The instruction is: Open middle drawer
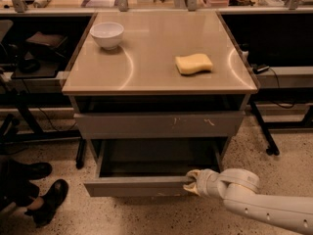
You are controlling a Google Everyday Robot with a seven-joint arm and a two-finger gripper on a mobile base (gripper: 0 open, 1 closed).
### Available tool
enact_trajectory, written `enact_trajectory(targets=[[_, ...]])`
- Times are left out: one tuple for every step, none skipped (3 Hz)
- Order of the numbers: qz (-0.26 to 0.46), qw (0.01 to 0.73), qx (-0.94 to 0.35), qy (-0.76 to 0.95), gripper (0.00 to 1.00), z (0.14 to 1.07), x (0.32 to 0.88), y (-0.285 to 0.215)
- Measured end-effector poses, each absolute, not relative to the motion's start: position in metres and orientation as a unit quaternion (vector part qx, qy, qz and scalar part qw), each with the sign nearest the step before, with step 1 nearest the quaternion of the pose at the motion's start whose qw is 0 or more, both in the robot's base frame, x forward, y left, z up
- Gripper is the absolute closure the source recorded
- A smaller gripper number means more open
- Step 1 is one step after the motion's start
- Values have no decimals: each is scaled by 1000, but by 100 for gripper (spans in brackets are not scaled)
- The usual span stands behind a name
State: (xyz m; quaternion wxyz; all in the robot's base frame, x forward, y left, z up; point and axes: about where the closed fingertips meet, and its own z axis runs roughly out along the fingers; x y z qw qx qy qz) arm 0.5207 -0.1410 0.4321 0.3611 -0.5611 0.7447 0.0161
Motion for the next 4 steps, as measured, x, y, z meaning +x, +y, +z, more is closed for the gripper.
enact_trajectory(targets=[[13, 360, -563, 744, 100, 430, 510, -144], [14, 367, -562, 741, 100, 429, 504, -148], [15, 368, -562, 741, 100, 431, 504, -145], [20, 368, -570, 734, 100, 428, 494, -138]])
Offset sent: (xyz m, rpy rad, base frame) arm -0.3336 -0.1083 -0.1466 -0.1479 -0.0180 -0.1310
